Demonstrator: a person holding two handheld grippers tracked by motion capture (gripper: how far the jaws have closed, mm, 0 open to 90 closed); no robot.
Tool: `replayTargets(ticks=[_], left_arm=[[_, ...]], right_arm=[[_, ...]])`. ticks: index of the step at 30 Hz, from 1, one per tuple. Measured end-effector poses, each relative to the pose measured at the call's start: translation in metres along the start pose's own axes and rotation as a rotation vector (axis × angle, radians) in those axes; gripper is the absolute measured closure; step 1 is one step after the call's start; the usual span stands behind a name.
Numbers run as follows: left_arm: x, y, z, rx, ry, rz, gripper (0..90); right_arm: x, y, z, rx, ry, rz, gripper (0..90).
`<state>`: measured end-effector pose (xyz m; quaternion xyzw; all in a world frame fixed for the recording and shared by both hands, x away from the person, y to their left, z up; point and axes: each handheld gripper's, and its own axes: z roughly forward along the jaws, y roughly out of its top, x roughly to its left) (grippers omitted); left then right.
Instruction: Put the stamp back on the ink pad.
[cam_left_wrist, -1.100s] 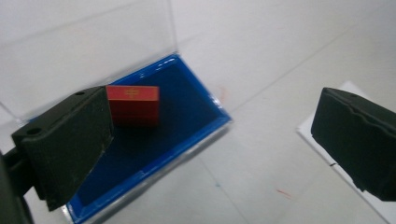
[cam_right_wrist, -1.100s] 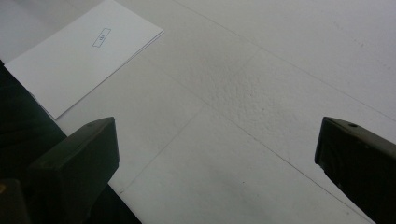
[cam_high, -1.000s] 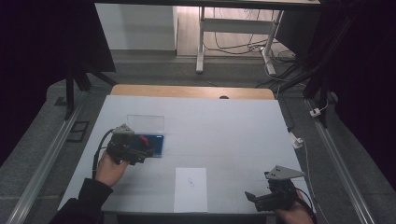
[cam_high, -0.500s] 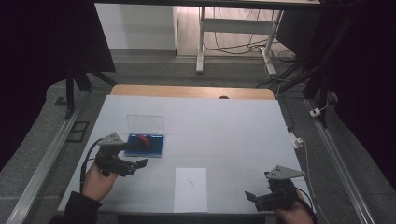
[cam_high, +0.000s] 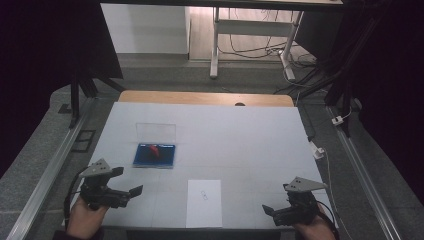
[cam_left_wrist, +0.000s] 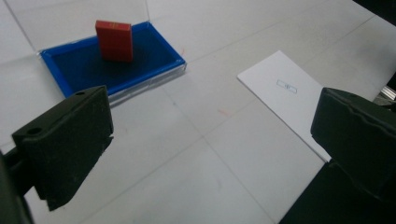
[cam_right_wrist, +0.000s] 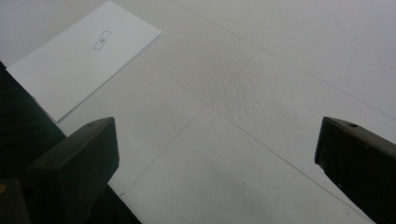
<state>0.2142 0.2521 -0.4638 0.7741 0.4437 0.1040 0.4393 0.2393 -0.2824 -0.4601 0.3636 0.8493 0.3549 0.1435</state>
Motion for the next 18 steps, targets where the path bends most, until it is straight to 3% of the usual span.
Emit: replayTargets(ticks=[8, 16, 18], left_arm=[[-0.006, -0.02, -0.014, 0.02, 0.053, -0.001, 0.0], [-0.014, -0.033, -0.013, 0.125, 0.12, 0.027, 0.0], [-0.017, -0.034, -0.013, 0.133, 0.135, 0.041, 0.0]], right_arm=[[-0.001, 0.0, 0.0, -0.002, -0.003, 0.005, 0.2], [-0.001, 0.0, 0.0, 0.002, -0.005, 0.01, 0.2], [0.0, 0.001, 0.0, 0.003, -0.006, 0.01, 0.2]])
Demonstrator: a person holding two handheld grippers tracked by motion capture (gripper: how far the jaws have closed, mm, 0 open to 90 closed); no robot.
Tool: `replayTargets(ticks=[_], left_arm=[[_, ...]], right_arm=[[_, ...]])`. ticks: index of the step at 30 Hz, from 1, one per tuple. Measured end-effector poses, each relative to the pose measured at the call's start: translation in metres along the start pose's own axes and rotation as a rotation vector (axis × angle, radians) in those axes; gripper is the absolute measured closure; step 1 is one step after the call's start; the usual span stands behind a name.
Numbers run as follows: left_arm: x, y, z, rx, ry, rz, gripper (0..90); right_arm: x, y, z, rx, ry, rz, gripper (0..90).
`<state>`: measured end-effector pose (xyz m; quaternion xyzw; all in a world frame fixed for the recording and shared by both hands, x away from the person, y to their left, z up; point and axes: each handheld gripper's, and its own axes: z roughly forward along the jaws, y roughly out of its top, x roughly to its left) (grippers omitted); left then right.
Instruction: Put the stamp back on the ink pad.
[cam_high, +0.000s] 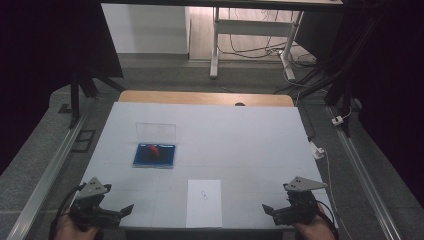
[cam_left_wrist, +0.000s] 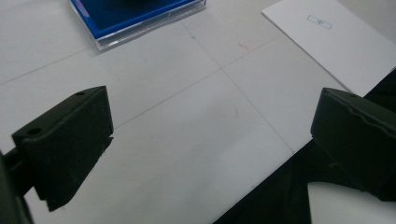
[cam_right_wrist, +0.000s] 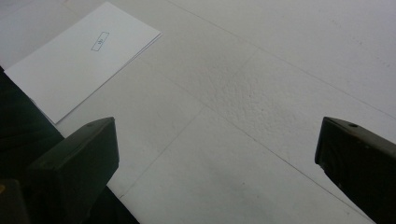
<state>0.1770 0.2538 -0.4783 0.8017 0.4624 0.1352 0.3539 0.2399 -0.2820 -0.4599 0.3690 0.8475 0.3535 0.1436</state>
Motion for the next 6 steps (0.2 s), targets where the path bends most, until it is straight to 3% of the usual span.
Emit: replayTargets(ticks=[6], left_arm=[[-0.0006, 0.0007, 0.0019, 0.023, 0.004, 0.0, 0.0]], right_arm=[[-0.0001, -0.0001, 0.0002, 0.006, -0.008, -0.006, 0.2]])
